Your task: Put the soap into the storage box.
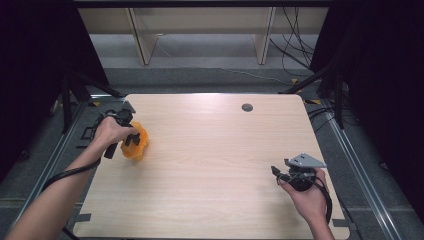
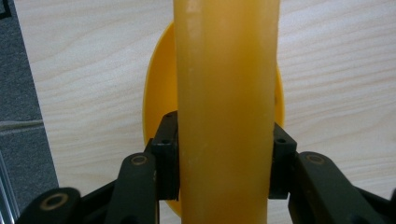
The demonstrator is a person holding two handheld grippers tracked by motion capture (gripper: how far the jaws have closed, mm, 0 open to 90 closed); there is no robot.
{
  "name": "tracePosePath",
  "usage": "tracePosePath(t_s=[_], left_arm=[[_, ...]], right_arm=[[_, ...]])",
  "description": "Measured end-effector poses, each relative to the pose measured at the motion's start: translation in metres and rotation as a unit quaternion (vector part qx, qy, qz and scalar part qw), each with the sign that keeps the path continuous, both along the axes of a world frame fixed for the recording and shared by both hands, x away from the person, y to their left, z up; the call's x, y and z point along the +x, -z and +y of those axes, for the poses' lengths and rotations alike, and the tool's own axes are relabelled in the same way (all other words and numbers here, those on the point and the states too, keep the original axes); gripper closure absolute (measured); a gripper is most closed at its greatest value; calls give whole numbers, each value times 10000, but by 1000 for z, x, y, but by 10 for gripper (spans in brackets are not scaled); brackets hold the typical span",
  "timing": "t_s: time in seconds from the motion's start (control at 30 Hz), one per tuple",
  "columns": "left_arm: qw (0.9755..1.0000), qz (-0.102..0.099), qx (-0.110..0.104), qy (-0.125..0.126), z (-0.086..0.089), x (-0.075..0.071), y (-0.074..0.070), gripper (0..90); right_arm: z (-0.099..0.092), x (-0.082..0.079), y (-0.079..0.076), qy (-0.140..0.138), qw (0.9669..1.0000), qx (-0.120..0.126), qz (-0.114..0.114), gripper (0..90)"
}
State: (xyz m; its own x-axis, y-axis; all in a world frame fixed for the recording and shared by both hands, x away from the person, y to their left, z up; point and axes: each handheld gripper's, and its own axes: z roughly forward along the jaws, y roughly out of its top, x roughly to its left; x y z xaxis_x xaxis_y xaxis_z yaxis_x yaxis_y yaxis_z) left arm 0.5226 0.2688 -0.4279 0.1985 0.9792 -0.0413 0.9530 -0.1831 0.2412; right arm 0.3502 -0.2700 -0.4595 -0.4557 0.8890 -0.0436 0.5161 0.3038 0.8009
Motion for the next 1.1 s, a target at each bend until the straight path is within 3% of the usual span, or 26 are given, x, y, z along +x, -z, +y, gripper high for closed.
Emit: tracePosePath(t_s=[0.37, 0.47, 0.53, 0.63, 0.7, 0.8, 0.93, 1.1], left_arm=[[9997, -196, -64, -142, 0, -1, -4, 537], [9998, -178, -79, -45, 1, -2, -6, 500], [9993, -339, -86, -101, 0, -4, -7, 486], [9993, -346, -78, -87, -2, -5, -11, 447], [9989, -466, -42, 65, -3, -9, -16, 431], [9982, -588, -17, 90, -4, -12, -19, 406], [9954, -904, 85, 310, -6, -22, -29, 333], [9942, -1001, 89, 372, -6, -31, -37, 290]], right_arm=[[0, 0, 0, 20, 10000, -26, -5, 441], [0, 0, 0, 19, 10000, -20, 7, 441], [0, 0, 0, 11, 10000, -12, 8, 441], [0, 0, 0, 42, 9999, -88, -69, 441], [0, 0, 0, 33, 9999, -87, -56, 441], [0, 1, 1, 31, 9999, -86, -56, 440], [0, 0, 0, 33, 9999, -87, -51, 440], [1, 0, 1, 43, 10000, -67, -41, 440]])
